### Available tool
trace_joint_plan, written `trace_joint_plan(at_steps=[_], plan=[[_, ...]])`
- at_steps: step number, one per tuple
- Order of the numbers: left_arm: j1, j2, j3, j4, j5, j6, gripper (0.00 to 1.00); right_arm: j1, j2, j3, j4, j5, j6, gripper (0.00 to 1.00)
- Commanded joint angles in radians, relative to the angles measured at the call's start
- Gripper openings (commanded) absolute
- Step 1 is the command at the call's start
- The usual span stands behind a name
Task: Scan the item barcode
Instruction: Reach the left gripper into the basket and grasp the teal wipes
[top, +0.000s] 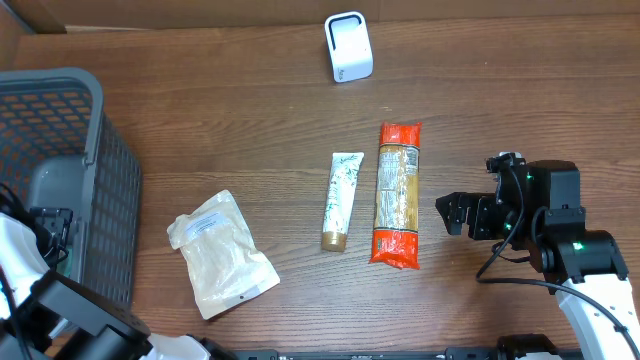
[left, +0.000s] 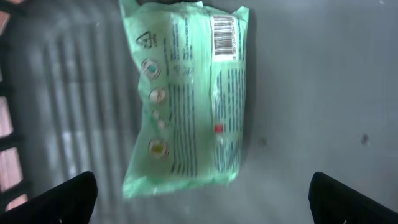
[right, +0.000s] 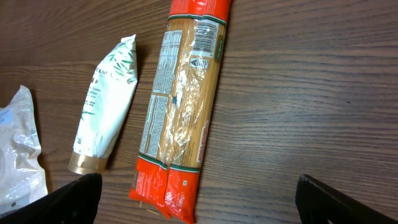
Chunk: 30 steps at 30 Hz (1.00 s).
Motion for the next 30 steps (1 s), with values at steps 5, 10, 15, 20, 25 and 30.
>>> trace_joint_plan(at_steps=[5, 10, 15, 20, 25, 30], plan=[[-0.002, 0.118, -0.013, 0.031, -0.057, 0.006, 1.00, 0.002, -0.001, 0.027, 0.005, -0.005, 0.003, 1.00], [-0.002, 0.174, -0.014, 0.030, -0.061, 0.006, 0.88, 0.002, -0.001, 0.027, 0.005, -0.005, 0.003, 1.00], [-0.002, 0.185, -0.013, 0.032, -0.060, 0.006, 0.27, 0.002, -0.001, 0.027, 0.005, -0.005, 0.003, 1.00], [-0.002, 0.184, -0.013, 0.020, -0.031, 0.007, 0.05, 0.002, -0.001, 0.027, 0.005, -0.005, 0.003, 1.00], [-0.002, 0.181, 0.021, -0.020, 0.071, 0.084, 0.04, 0.002, -0.001, 0.027, 0.005, -0.005, 0.003, 1.00], [-0.003, 0.158, 0.131, -0.098, 0.215, 0.198, 0.04, 0.002, -0.001, 0.027, 0.005, -0.005, 0.003, 1.00]])
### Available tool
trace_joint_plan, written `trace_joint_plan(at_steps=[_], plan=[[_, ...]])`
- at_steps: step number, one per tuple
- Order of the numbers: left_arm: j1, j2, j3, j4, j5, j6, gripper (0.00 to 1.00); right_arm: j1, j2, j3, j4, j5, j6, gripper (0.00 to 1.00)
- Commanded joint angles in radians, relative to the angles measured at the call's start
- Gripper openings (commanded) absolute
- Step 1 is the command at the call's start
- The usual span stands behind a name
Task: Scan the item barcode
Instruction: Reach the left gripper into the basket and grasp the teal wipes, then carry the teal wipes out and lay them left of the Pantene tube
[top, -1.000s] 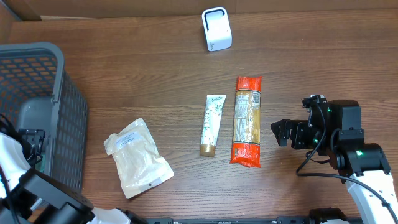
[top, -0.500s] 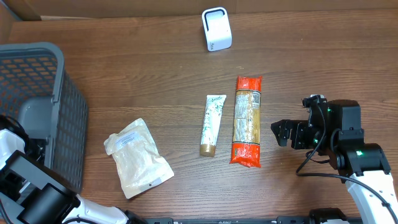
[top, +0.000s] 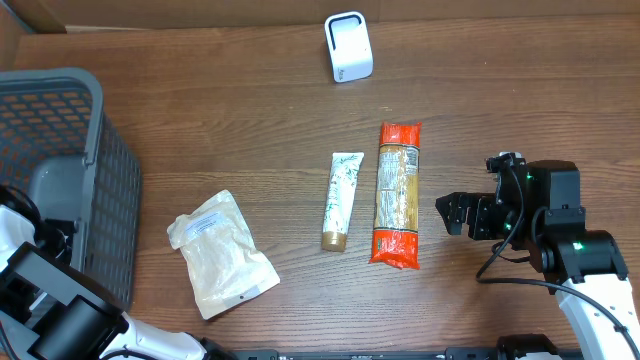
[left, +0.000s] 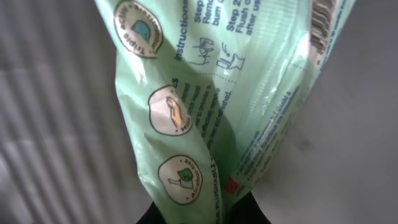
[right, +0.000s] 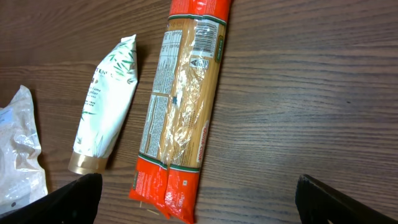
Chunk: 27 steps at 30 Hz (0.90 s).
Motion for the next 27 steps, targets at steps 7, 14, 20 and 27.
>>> trace_joint_plan(at_steps=[7, 14, 20, 27], plan=[[-0.015, -0.107, 0.322, -0.171, 0.318, 0.272, 0.04, 0.002, -0.001, 0.027, 0.005, -0.005, 0.003, 1.00], [-0.070, -0.275, 0.537, -0.278, 0.613, 0.433, 0.04, 0.002, -0.001, 0.027, 0.005, -0.005, 0.003, 1.00], [-0.191, -0.467, 0.590, -0.335, 0.655, 0.460, 0.04, 0.002, -0.001, 0.027, 0.005, -0.005, 0.003, 1.00], [-0.486, -0.564, 0.574, -0.470, 0.641, 0.533, 0.04, 0.002, -0.001, 0.027, 0.005, -0.005, 0.003, 1.00]])
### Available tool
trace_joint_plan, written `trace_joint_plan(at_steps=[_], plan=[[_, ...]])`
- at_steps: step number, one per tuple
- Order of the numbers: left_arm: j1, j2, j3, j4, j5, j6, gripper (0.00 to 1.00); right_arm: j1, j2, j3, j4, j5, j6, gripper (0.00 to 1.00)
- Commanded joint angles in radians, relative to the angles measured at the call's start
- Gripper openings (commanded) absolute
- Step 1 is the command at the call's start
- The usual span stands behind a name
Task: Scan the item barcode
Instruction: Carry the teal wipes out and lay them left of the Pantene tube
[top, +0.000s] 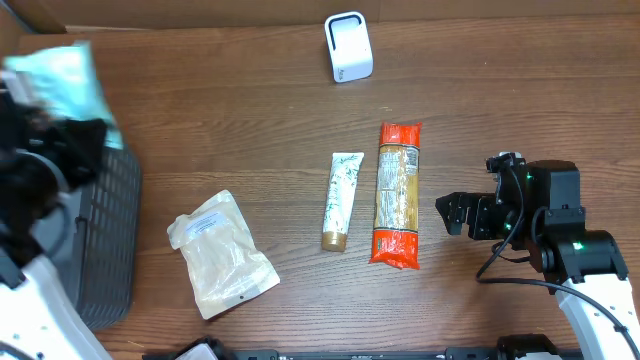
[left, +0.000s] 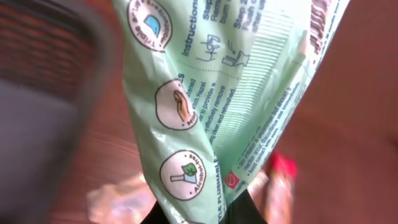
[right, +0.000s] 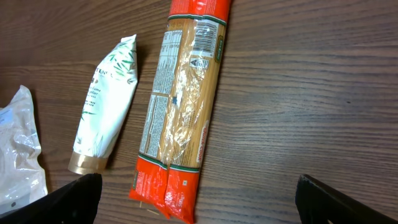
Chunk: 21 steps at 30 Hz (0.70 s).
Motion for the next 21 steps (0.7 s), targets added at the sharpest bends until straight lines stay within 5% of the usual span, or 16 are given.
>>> trace_joint_plan(at_steps=[1, 8, 21], plan=[[-0.127, 0.016, -0.021, -0.025, 0.016, 0.052, 0.04, 0.002, -0.001, 0.027, 0.005, -0.005, 0.004, 1.00], [-0.357, 0.070, -0.273, 0.078, -0.003, -0.055, 0.04, 0.002, -0.001, 0.027, 0.005, -0.005, 0.003, 1.00], [-0.683, 0.240, -0.849, 0.695, -0.152, -0.441, 0.04, 0.002, -0.001, 0.027, 0.005, -0.005, 0.004, 1.00]])
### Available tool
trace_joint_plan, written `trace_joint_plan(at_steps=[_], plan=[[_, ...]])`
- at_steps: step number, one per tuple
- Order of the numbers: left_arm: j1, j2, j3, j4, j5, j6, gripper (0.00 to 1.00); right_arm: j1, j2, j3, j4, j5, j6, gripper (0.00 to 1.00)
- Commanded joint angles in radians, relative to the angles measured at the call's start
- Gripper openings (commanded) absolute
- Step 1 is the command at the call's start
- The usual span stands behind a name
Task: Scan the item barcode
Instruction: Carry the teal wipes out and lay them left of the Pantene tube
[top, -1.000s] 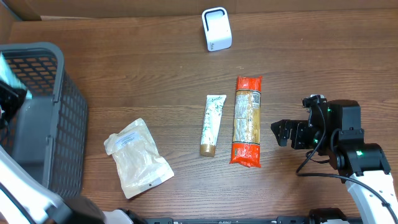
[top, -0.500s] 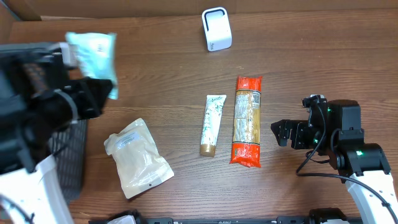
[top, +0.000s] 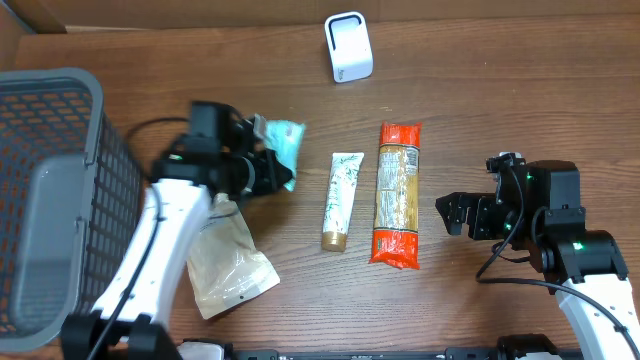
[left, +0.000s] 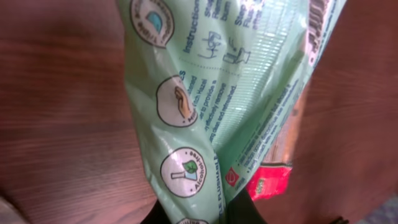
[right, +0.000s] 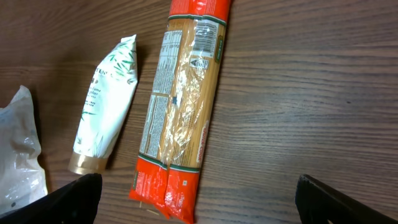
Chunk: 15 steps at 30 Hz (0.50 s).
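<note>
A light green wipes pack (top: 283, 146) hangs over the table left of the centre, with my left gripper (top: 262, 168) shut on its lower end. In the left wrist view the pack (left: 211, 93) fills the frame, pinched at the bottom edge by the left gripper (left: 199, 216). Part of its barcode (left: 318, 15) shows at the top right. The white scanner (top: 348, 47) stands at the far edge of the table, well beyond the pack. My right gripper (top: 455, 213) hovers open to the right of the pasta, nothing between its fingers (right: 74, 196).
A grey mesh basket (top: 60, 85) stands at the left. On the table lie a clear pouch (top: 225, 260), a white tube with a gold cap (top: 341, 200) and a long orange pasta pack (top: 397, 195), also the pasta pack (right: 180, 112) under the right wrist.
My left gripper, which held the green pack up by the basket's far left corner, now holds it over the table between the basket and the white tube. The right arm has not moved.
My left gripper was open above the green pack lying in the basket. Then it was shut on the pack inside the basket. Then it held the pack by the basket's rim, and now it holds it out over the table.
</note>
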Motion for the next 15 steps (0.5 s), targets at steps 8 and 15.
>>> trace_joint_plan(at_steps=[8, 15], plan=[[-0.163, 0.132, -0.082, 0.146, -0.126, -0.182, 0.44, 0.002, -0.001, 0.027, 0.005, -0.005, 0.003, 1.00], [-0.148, 0.125, -0.039, 0.117, -0.123, -0.153, 0.63, 0.002, -0.001, 0.027, 0.005, -0.005, 0.003, 1.00]])
